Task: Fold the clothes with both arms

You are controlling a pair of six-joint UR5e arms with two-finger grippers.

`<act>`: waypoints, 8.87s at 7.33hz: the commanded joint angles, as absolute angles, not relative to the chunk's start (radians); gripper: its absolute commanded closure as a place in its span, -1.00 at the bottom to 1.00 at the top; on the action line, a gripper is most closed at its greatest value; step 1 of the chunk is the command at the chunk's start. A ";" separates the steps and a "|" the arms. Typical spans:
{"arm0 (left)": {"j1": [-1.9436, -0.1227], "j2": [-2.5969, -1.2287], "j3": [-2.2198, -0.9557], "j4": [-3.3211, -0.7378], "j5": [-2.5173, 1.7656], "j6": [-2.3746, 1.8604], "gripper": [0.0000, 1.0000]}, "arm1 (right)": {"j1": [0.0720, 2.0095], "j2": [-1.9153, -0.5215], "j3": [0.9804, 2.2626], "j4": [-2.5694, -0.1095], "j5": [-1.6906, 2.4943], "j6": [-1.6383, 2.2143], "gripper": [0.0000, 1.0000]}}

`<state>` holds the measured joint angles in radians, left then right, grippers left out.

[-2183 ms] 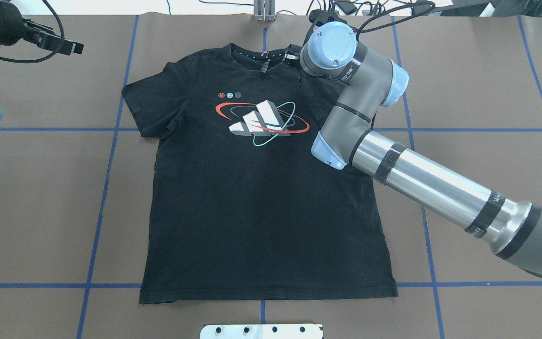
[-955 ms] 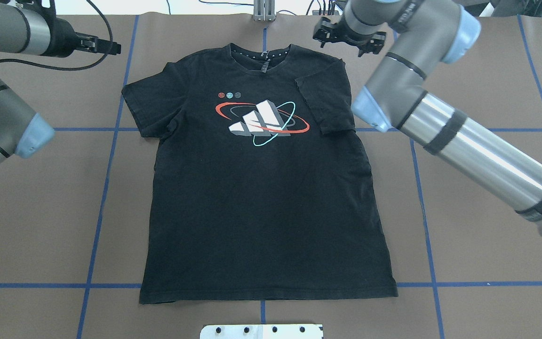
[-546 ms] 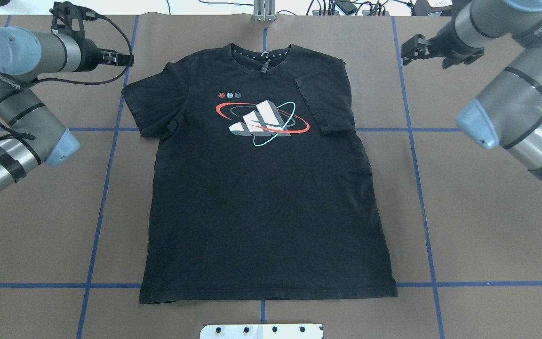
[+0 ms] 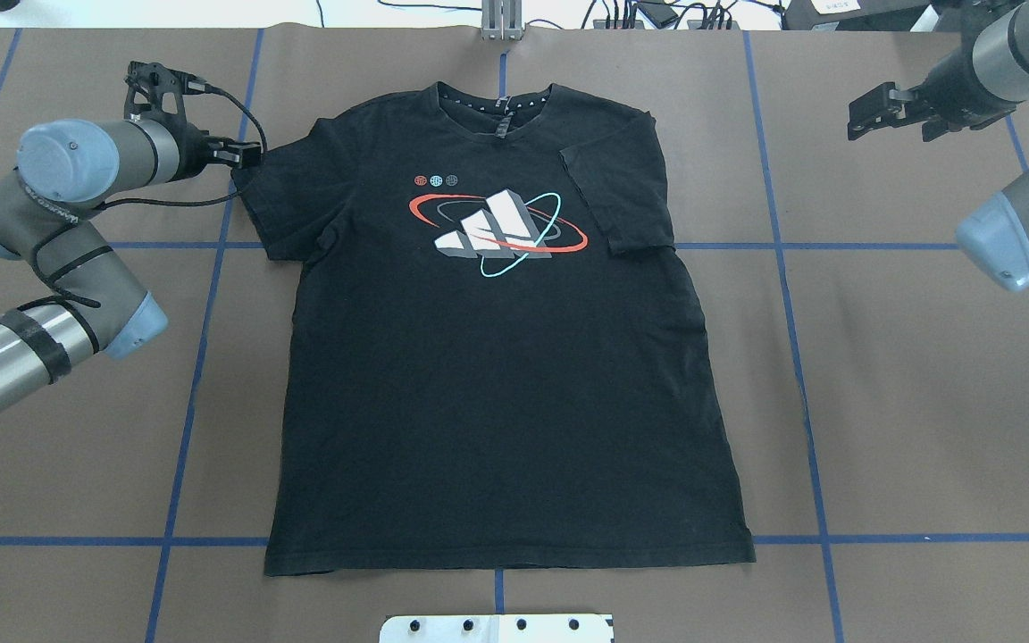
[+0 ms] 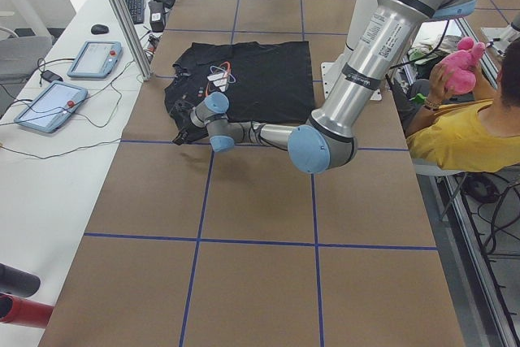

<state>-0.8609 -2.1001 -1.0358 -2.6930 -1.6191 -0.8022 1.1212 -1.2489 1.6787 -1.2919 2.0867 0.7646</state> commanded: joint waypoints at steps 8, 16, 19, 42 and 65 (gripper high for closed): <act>-0.845 -2.066 -1.048 -2.729 -1.623 -0.801 0.09 | 1.121 -1.252 1.678 -1.292 2.086 0.767 -1.00; -0.813 -2.056 -1.043 -2.777 -1.623 -0.804 0.95 | 1.121 -1.252 1.680 -1.292 2.086 0.772 -1.00; -0.824 -2.049 -1.084 -2.772 -1.629 -0.802 1.00 | 1.121 -1.252 1.681 -1.292 2.085 0.776 -1.00; -0.692 -1.791 -1.989 -2.125 -1.832 -1.053 -1.00 | 0.635 -1.575 2.181 -1.290 1.722 1.341 -1.00; -0.046 -1.486 -2.039 -2.276 -1.437 -1.572 1.00 | 0.059 -1.703 2.306 -1.293 1.217 1.725 -1.00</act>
<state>-0.0457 -1.4825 -2.0361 -2.2764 -1.4356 -1.5718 0.1101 -1.7027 2.3138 -1.2919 1.2745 1.6723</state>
